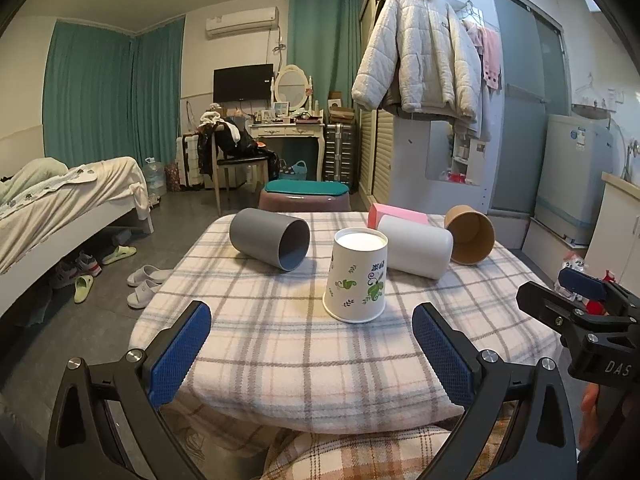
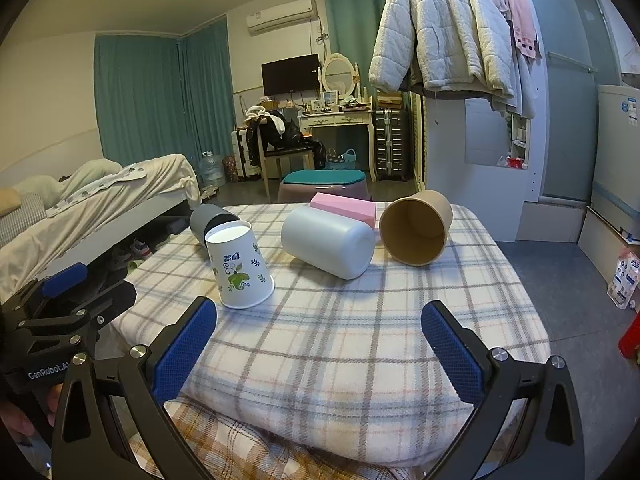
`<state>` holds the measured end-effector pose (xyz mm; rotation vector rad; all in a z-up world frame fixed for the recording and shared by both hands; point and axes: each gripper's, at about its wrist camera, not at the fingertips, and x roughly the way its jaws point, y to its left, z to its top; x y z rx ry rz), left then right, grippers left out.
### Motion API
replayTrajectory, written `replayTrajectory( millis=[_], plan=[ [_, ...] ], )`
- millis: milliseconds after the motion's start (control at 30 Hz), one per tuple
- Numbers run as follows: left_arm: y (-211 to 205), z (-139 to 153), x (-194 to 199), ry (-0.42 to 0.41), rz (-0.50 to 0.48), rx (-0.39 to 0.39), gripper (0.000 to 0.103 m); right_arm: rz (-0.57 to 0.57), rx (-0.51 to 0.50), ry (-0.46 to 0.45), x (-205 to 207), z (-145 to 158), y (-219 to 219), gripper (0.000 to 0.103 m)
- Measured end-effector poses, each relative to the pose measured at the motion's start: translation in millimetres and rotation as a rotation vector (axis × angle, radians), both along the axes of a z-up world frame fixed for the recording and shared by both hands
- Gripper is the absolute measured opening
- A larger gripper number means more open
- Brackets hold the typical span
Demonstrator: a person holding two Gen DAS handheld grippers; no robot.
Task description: Flip cup upside down
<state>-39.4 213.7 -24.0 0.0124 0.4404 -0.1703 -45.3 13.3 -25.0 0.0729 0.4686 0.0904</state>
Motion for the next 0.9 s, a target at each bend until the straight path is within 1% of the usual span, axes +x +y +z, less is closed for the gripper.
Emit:
replayTrajectory(
  millis=[233,900],
  plan=[
    [-2.2,-0.1,-2.1,0.006,-0.017,0.006,0.103,-0.004,0.000,0.001,-1.0,0.1,-0.7,0.103],
    [-2.5,-0.6,-0.1,0.002,0.000,0.008,0.103,-0.001,-0.002,0.018,2.5,-3.7,0.4,0.103]
  ],
)
